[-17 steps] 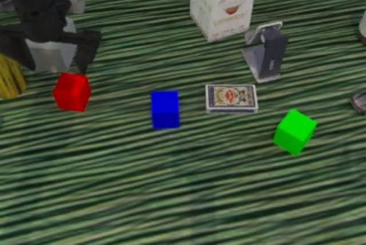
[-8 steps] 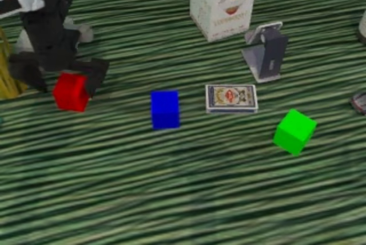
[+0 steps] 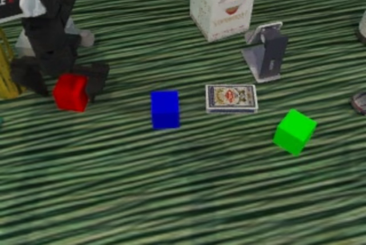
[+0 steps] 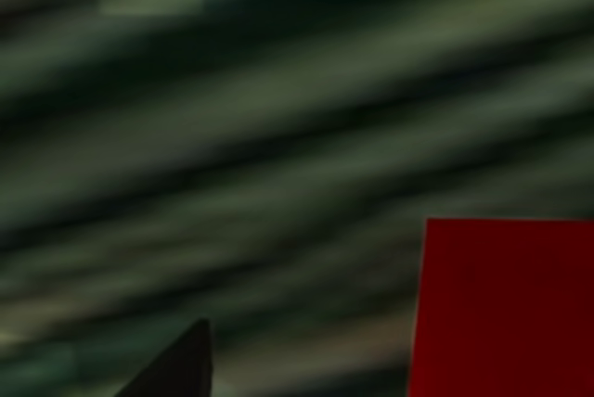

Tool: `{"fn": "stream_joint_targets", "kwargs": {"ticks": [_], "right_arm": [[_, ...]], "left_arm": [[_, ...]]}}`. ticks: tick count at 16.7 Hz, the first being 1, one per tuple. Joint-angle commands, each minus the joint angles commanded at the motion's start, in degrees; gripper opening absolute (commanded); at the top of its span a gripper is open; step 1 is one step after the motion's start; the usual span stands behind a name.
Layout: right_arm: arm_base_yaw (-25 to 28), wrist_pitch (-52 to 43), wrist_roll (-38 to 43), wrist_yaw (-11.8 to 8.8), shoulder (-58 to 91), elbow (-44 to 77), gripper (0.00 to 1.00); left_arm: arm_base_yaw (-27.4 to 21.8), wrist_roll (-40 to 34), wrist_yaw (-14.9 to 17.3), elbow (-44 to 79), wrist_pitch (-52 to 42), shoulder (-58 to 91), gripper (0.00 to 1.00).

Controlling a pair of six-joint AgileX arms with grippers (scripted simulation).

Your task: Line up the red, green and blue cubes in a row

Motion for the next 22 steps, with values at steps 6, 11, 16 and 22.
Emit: {"fn": "stream_joint_targets", "kwargs": {"ticks": [6, 11, 16, 22], "right_arm": [[0.0, 0.0, 0.0, 0.0, 0.0, 0.0, 1.00], [0.0, 0.0, 0.0, 0.0, 0.0, 0.0, 1.00], [0.0, 0.0, 0.0, 0.0, 0.0, 0.0, 1.00], [0.0, 0.0, 0.0, 0.0, 0.0, 0.0, 1.00]], "left_arm": [[0.0, 0.0, 0.0, 0.0, 0.0, 0.0, 0.40], [0.0, 0.0, 0.0, 0.0, 0.0, 0.0, 0.02], [0.0, 0.0, 0.0, 0.0, 0.0, 0.0, 0.00], [0.1, 0.1, 0.1, 1.3, -1.4, -1.5, 0.00]]}}
